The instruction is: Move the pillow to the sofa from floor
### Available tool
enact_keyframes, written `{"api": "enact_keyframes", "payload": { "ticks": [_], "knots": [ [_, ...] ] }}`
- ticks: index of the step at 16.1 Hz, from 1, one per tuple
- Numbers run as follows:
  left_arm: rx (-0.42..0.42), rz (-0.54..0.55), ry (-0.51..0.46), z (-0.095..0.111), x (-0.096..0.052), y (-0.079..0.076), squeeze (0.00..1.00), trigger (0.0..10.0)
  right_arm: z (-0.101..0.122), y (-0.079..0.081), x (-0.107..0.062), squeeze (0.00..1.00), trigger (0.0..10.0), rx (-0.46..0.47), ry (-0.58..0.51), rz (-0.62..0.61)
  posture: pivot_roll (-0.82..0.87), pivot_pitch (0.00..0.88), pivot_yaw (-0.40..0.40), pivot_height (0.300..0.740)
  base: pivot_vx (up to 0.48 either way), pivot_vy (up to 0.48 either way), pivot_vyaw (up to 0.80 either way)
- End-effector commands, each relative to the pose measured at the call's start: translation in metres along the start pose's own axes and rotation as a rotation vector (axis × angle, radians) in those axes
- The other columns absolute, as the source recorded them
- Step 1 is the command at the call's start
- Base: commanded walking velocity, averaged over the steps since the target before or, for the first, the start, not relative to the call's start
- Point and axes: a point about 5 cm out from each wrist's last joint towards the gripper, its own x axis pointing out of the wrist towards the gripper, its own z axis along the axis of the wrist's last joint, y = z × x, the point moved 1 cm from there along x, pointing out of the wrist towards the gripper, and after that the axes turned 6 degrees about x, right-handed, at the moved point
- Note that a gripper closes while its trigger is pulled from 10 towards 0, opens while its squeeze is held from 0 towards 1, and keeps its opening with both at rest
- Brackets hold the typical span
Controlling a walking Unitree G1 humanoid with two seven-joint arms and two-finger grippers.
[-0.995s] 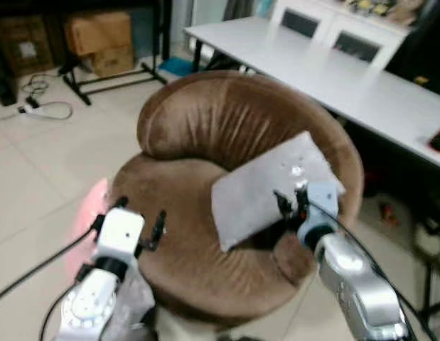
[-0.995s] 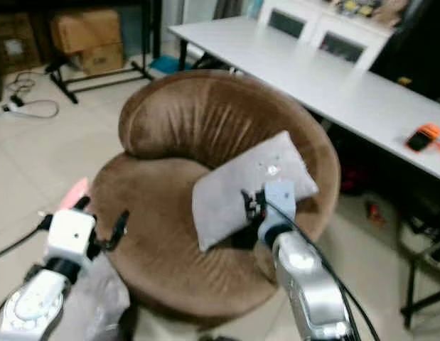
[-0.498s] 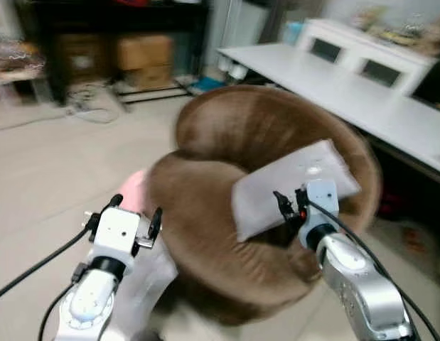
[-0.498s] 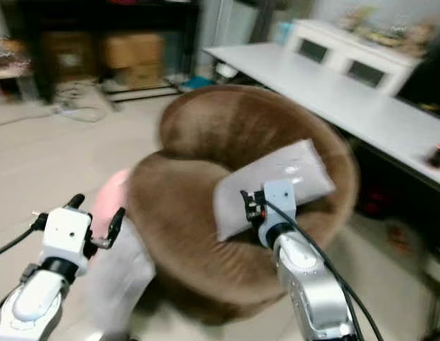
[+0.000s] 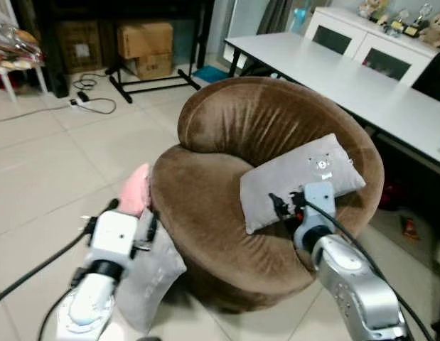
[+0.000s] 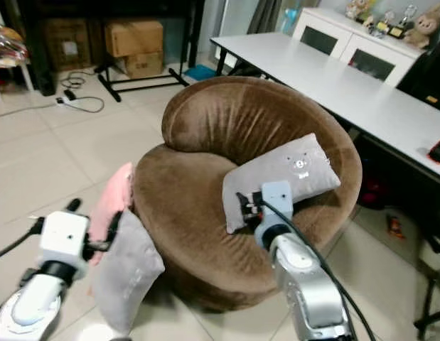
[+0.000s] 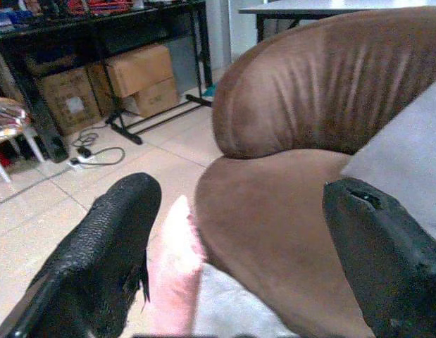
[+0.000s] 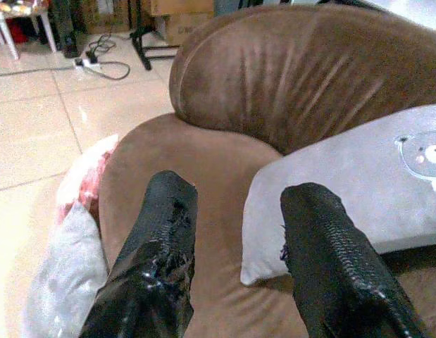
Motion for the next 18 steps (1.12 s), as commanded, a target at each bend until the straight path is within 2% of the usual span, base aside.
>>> {"api": "enact_keyframes", "payload": {
  "ticks": [1, 6, 11, 15, 17, 18],
  "knots": [
    [-0.009, -0.018, -0.014, 0.004, 0.002, -0.007, 0.0, 10.0, 0.0, -0.013, -0.003, 0.0, 10.0, -0.024, -0.003, -0.046, 0.09, 0.0, -0.167, 0.74, 0.0, 0.36, 0.0],
    [-0.004, -0.028, -0.013, 0.002, 0.002, -0.009, 0.0, 10.0, -0.002, -0.016, -0.003, 0.0, 10.0, 0.032, -0.001, -0.069, 0.09, 0.0, -0.166, 0.74, 0.0, 0.363, 0.0],
    [-0.006, -0.027, -0.018, 0.003, 0.004, -0.009, 0.0, 10.0, -0.001, -0.014, -0.002, 0.0, 10.0, 0.026, 0.0, -0.055, 0.09, 0.0, -0.163, 0.74, 0.0, 0.364, 0.0],
    [-0.006, -0.029, -0.04, 0.006, 0.006, -0.007, 0.0, 10.0, 0.001, -0.012, -0.003, 0.0, 10.0, -0.013, -0.012, -0.038, 0.08, 0.0, -0.153, 0.74, 0.0, 0.0, 0.0],
    [-0.008, -0.05, -0.054, 0.007, 0.009, -0.009, 0.0, 10.0, 0.002, -0.004, -0.004, 0.0, 10.0, -0.07, -0.025, 0.015, 0.08, 0.0, -0.14, 0.74, 0.0, 0.0, 0.8],
    [-0.016, -0.061, -0.061, 0.008, 0.009, -0.01, 0.0, 10.0, 0.0, 0.0, -0.005, 0.0, 10.0, -0.061, -0.012, 0.032, 0.07, 0.0, -0.128, 0.74, 0.0, 0.0, 0.8]
  ]
}}
